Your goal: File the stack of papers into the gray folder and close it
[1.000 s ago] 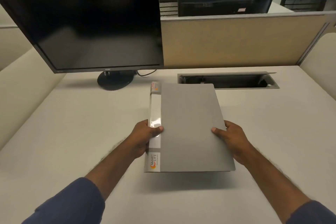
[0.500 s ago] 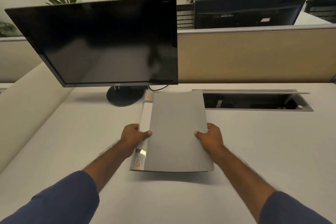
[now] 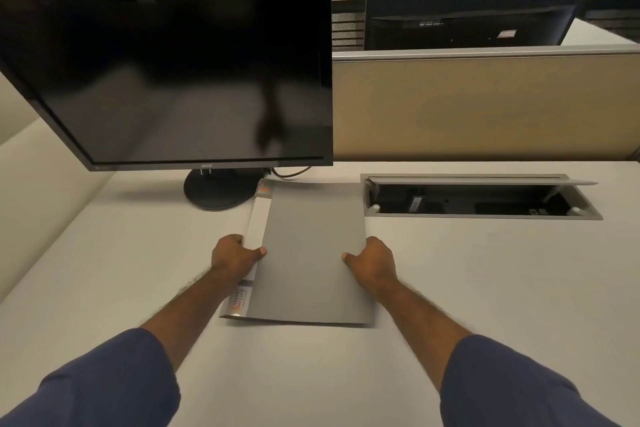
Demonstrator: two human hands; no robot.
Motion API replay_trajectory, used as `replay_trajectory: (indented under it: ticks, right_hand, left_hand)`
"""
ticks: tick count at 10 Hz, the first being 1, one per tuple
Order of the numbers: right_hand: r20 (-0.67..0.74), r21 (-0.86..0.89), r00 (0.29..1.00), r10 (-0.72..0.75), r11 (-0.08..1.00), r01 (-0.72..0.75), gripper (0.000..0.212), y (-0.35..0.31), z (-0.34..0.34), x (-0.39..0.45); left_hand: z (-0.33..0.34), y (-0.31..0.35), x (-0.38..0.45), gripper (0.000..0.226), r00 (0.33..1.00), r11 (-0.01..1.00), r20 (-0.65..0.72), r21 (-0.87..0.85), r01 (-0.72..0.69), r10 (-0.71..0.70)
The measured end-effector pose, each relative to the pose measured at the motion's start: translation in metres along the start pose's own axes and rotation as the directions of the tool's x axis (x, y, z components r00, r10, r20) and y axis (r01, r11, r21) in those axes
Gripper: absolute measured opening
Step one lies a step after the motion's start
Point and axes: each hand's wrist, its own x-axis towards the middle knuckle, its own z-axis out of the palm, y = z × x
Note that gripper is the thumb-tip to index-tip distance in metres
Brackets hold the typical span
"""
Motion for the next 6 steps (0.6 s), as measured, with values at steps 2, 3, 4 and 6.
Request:
replay_trajectory:
  ticks: [2,3,4,6]
  right_hand:
    - [-0.035,-0.243,0.999,-0.041,0.969,0.031,0.052,-0.004,0.001,0.000]
    - [-0.023,-0.339,0.997,-0.068,0.939,0.056,0.054,-0.006,-0.001,-0.006]
    - [-0.037,-0.403,0.991,-0.130,0.909,0.104,0.053,-0.001,-0.004,-0.010]
    - [-0.175,-0.523,0.879,-0.444,0.798,0.299,0.065,0.003,-0.021,-0.028]
  left_hand:
    - [0.005,0.002,0.001,0.058,0.993,0.965,-0.059,0.249,-0.081,0.098]
    - [0.004,0.002,-0.003,0.062,0.980,0.900,-0.049,0.405,-0.158,0.194]
    - [0.003,0.000,-0.012,0.063,0.947,0.808,-0.041,0.534,-0.249,0.319]
    - [0.007,0.013,-0.046,0.086,0.783,0.660,-0.006,0.543,-0.519,0.622]
